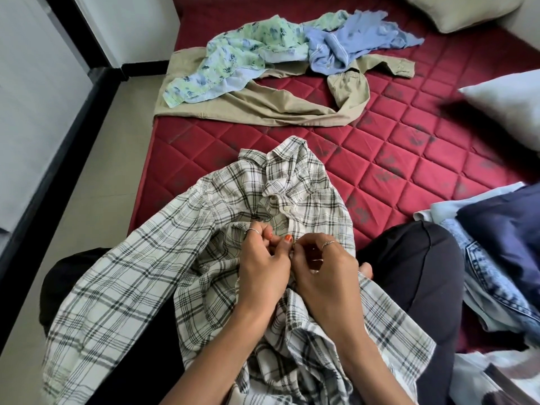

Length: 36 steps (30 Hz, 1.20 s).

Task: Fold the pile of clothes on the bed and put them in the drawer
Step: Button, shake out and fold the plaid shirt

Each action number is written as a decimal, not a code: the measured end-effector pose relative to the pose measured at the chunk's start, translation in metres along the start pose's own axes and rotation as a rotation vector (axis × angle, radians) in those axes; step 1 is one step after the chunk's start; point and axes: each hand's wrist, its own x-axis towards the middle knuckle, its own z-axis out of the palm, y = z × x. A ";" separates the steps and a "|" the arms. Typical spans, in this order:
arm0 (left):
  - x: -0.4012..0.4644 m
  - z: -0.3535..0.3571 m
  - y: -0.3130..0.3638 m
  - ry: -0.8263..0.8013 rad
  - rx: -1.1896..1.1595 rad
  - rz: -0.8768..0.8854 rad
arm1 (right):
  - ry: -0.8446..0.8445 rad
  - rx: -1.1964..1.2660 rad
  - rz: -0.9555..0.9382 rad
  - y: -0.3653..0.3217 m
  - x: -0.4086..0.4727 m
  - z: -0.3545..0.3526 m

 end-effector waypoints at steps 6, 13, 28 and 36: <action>-0.001 -0.001 0.000 0.012 0.030 -0.003 | -0.109 0.418 0.252 0.014 0.013 -0.001; 0.001 -0.001 -0.001 -0.002 0.016 0.008 | -0.111 0.572 0.300 0.027 0.014 0.008; 0.006 -0.002 -0.011 -0.186 0.074 -0.046 | 0.118 -0.051 -0.346 0.037 0.011 0.017; 0.004 -0.002 -0.016 -0.167 0.055 0.107 | 0.124 0.095 -0.323 0.038 0.011 0.019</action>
